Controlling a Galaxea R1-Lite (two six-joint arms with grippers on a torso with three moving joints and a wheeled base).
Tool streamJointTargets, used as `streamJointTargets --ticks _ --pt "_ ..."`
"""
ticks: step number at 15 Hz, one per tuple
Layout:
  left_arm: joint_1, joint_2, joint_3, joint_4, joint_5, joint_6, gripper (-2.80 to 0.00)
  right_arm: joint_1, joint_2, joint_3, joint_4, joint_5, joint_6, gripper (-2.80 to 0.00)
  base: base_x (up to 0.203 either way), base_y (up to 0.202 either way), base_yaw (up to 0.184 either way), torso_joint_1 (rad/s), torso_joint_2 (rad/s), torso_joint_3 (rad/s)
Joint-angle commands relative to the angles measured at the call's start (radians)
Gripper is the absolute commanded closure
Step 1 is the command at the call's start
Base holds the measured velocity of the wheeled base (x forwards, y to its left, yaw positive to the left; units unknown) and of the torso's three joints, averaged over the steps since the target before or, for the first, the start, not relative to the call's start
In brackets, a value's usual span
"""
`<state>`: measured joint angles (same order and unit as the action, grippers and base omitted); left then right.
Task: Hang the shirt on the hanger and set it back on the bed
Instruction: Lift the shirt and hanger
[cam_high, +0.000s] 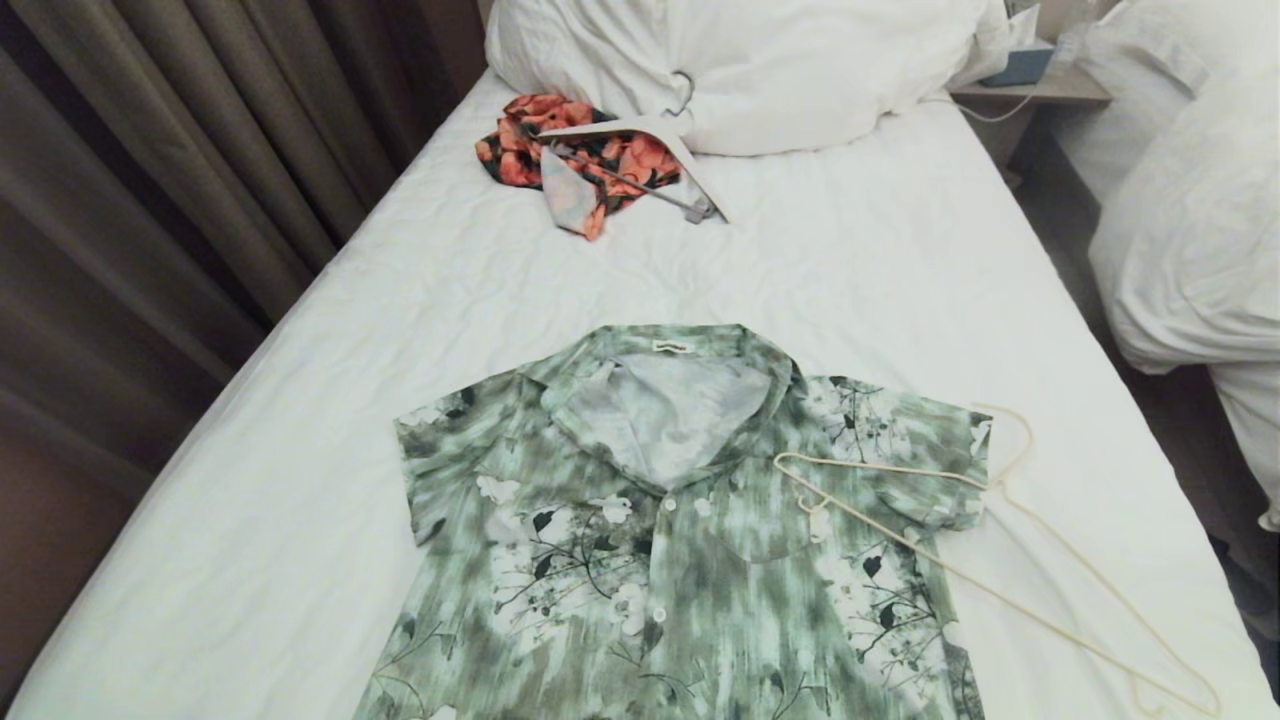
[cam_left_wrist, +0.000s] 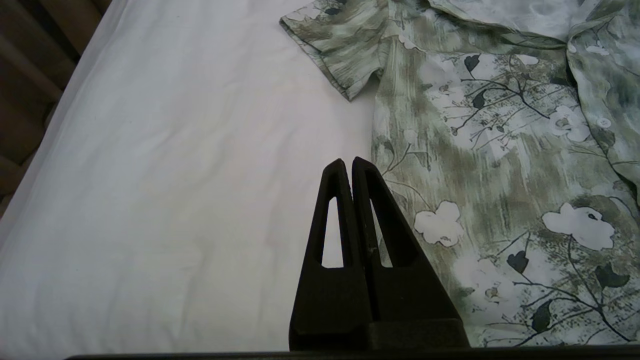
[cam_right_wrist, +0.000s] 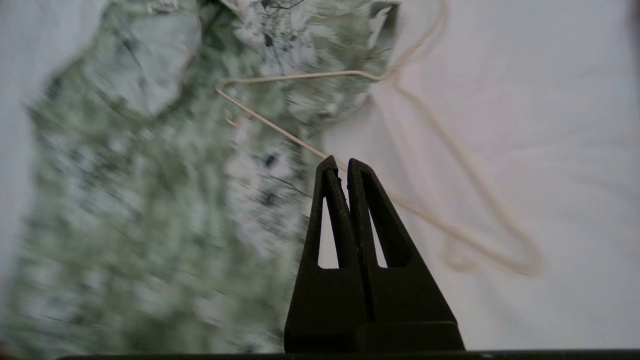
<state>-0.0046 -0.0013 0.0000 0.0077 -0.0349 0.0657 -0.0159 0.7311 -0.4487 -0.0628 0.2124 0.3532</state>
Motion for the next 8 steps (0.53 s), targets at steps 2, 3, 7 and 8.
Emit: streamJointTargets --ticks 2,3,7,8 --pt "0.000 0.001 0.000 0.000 0.000 0.000 0.00 -0.090 0.354 -0.066 -0.086 0.144 0.169 0.00 0.000 0.000 0.000 0.000 0.00 0.000" --pt "0.000 0.000 0.000 0.000 0.000 0.000 0.00 -0.153 0.435 -0.093 -0.116 0.230 0.203 0.00 0.000 0.000 0.000 0.000 0.00 0.000" --pt "0.000 0.000 0.000 0.000 0.000 0.000 0.00 -0.343 0.847 -0.210 -0.143 0.411 0.153 0.00 0.000 0.000 0.000 0.000 0.00 0.000" --pt "0.000 0.000 0.000 0.000 0.000 0.000 0.00 -0.390 0.924 -0.228 -0.146 0.439 0.114 0.00 0.000 0.000 0.000 0.000 0.00 0.000"
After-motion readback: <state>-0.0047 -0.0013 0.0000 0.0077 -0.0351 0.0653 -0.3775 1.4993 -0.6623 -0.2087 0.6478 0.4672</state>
